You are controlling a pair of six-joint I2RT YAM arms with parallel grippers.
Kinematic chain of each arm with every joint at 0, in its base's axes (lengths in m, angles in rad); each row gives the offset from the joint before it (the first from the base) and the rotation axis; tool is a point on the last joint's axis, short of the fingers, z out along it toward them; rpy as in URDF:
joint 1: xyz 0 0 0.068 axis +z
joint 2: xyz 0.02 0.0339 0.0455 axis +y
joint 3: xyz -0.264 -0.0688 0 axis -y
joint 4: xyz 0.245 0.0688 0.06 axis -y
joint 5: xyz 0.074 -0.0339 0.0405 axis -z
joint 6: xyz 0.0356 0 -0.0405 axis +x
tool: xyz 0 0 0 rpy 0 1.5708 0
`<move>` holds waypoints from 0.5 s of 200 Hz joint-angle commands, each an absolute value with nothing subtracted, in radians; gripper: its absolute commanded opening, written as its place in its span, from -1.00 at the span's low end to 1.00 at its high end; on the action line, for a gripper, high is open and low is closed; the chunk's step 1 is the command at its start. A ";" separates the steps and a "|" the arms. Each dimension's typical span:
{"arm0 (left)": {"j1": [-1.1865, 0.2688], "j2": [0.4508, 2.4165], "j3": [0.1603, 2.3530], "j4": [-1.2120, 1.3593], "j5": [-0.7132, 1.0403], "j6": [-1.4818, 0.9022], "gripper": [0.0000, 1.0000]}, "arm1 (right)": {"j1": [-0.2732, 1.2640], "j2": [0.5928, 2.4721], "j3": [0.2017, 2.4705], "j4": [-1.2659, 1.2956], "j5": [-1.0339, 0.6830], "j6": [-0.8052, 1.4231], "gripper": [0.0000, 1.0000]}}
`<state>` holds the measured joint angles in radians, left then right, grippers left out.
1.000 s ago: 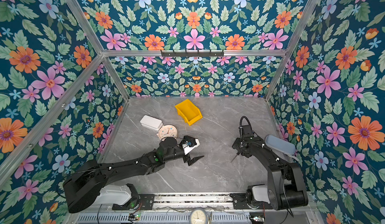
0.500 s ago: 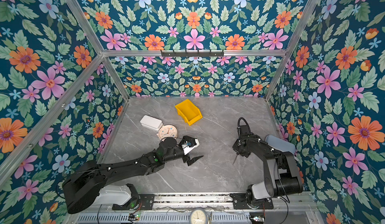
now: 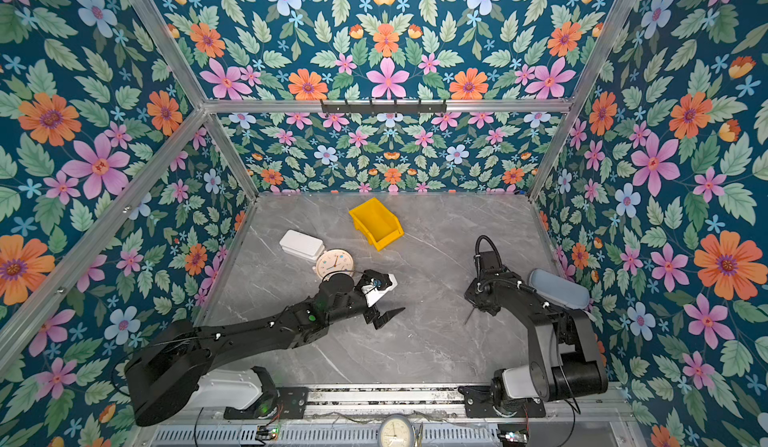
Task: Put the screwdriver in the bin
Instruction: 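Lift the screwdriver with the right gripper and carry it toward the yellow bin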
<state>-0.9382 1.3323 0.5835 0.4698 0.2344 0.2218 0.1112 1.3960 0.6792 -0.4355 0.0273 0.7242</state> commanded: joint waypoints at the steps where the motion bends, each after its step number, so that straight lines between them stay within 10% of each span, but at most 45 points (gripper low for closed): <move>1: -0.939 1.334 0.590 0.474 0.227 0.190 1.00 | 0.112 1.366 0.676 -0.435 0.049 0.696 -1.00; 100: -0.924 1.281 0.585 0.407 0.196 0.184 1.00 | 0.178 1.313 0.750 -0.322 0.022 0.525 -1.00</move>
